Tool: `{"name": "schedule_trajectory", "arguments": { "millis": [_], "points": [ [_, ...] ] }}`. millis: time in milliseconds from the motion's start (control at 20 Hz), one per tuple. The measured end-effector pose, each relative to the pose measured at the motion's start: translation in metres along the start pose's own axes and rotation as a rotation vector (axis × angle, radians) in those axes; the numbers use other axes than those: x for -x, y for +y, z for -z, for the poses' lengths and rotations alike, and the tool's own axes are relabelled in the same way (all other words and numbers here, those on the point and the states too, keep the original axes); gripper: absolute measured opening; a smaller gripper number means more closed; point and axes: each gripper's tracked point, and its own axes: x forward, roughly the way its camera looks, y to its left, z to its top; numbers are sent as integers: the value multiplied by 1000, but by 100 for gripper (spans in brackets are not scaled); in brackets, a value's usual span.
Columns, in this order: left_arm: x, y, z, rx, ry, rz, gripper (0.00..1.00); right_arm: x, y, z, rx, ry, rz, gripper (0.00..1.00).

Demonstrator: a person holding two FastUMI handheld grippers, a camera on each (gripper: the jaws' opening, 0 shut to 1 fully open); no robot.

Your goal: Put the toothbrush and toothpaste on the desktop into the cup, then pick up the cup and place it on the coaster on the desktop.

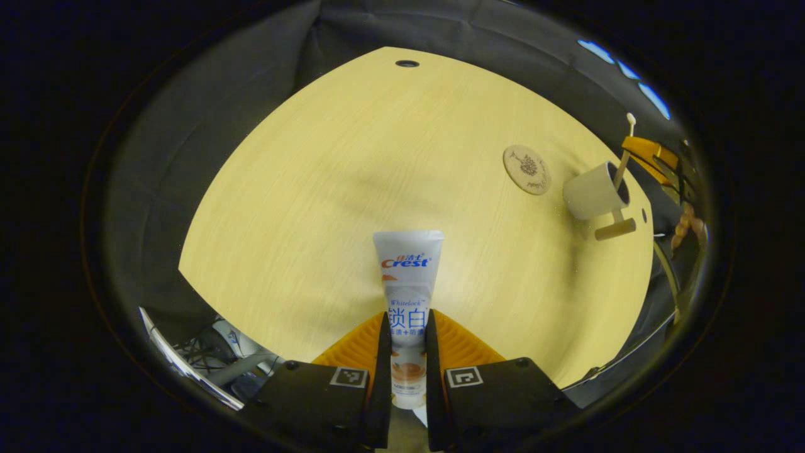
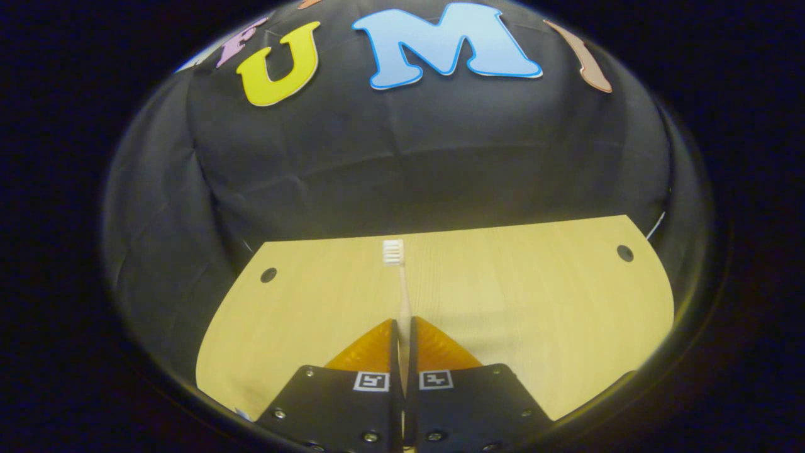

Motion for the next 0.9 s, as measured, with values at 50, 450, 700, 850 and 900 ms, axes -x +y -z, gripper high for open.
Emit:
{"name": "schedule_trajectory", "arguments": {
  "millis": [50,450,700,850,900],
  "points": [
    [0,-1,-1,-4,-4,1,31,1,-3,4,-1,-10,6,4],
    [18,-24,-36,-62,-61,46,31,40,-21,22,-45,-10,15,14],
    [29,-50,-67,-127,-103,90,36,77,-34,38,-82,-6,22,14],
    [33,-75,-86,-168,-124,121,26,104,-36,61,-96,13,22,14],
    [36,-84,-91,-182,-132,132,36,111,-37,71,-94,23,24,14]
  ]
}}
